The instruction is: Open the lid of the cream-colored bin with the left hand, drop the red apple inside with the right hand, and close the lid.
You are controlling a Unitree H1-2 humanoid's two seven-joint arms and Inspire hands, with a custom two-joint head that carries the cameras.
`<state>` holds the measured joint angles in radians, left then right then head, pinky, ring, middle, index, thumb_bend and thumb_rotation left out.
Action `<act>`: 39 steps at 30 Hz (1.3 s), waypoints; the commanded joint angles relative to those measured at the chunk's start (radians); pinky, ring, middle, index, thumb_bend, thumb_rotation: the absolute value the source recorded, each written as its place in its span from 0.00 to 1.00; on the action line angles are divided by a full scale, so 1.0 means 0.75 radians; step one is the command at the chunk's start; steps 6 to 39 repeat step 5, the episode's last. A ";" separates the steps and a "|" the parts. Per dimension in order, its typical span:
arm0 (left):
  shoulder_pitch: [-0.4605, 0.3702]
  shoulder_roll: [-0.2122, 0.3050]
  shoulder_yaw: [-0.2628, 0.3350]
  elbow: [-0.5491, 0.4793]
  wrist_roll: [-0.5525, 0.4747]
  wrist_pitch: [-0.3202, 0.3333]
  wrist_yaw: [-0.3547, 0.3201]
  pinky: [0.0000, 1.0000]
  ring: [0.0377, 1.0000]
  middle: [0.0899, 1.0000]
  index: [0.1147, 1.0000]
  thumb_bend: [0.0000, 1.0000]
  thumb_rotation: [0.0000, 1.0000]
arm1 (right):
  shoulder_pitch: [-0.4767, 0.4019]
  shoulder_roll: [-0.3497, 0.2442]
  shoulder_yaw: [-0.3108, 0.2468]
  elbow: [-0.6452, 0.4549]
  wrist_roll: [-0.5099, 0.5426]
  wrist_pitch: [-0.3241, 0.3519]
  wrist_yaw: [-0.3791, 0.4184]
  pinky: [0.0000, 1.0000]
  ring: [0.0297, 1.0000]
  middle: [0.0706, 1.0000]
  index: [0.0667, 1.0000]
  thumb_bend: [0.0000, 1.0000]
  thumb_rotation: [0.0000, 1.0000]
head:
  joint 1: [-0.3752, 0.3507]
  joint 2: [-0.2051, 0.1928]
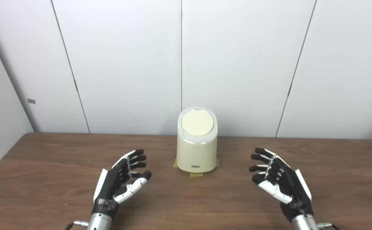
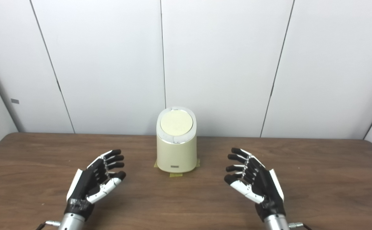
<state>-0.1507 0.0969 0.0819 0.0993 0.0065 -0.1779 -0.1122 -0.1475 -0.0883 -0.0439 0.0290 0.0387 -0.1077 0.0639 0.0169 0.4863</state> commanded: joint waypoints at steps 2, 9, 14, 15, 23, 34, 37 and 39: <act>-0.037 0.002 -0.005 -0.021 -0.043 -0.057 0.003 0.57 0.73 0.76 0.76 0.63 0.26 | -0.026 -0.014 -0.002 -0.059 0.012 -0.030 0.009 0.48 0.62 0.73 0.74 0.83 0.43 | 0.003 -0.001; -0.033 0.006 -0.012 -0.024 -0.054 -0.050 -0.003 0.59 0.73 0.76 0.77 0.64 0.26 | -0.017 -0.016 -0.001 -0.056 0.017 -0.045 0.020 0.49 0.64 0.75 0.75 0.80 0.41 | -0.004 0.006; -0.033 0.006 -0.012 -0.024 -0.054 -0.050 -0.003 0.59 0.73 0.76 0.77 0.64 0.26 | -0.017 -0.016 -0.001 -0.056 0.017 -0.045 0.020 0.49 0.64 0.75 0.75 0.80 0.41 | -0.004 0.006; -0.033 0.006 -0.012 -0.024 -0.054 -0.050 -0.003 0.59 0.73 0.76 0.77 0.64 0.26 | -0.017 -0.016 -0.001 -0.056 0.017 -0.045 0.020 0.49 0.64 0.75 0.75 0.80 0.41 | -0.004 0.006; -0.033 0.006 -0.012 -0.024 -0.054 -0.050 -0.003 0.59 0.73 0.76 0.77 0.64 0.26 | -0.017 -0.016 -0.001 -0.056 0.017 -0.045 0.020 0.49 0.64 0.75 0.75 0.80 0.41 | -0.004 0.006; -0.033 0.006 -0.012 -0.024 -0.054 -0.050 -0.003 0.59 0.73 0.76 0.77 0.64 0.26 | -0.017 -0.016 -0.001 -0.056 0.017 -0.045 0.020 0.49 0.64 0.75 0.75 0.80 0.41 | -0.004 0.006; -0.033 0.006 -0.012 -0.024 -0.054 -0.050 -0.003 0.59 0.73 0.76 0.77 0.64 0.26 | -0.017 -0.016 -0.001 -0.056 0.017 -0.045 0.020 0.49 0.64 0.75 0.75 0.80 0.41 | -0.004 0.006; -0.033 0.006 -0.012 -0.024 -0.054 -0.050 -0.003 0.59 0.73 0.76 0.77 0.64 0.26 | -0.017 -0.016 -0.001 -0.056 0.017 -0.045 0.020 0.49 0.64 0.75 0.75 0.80 0.41 | -0.004 0.006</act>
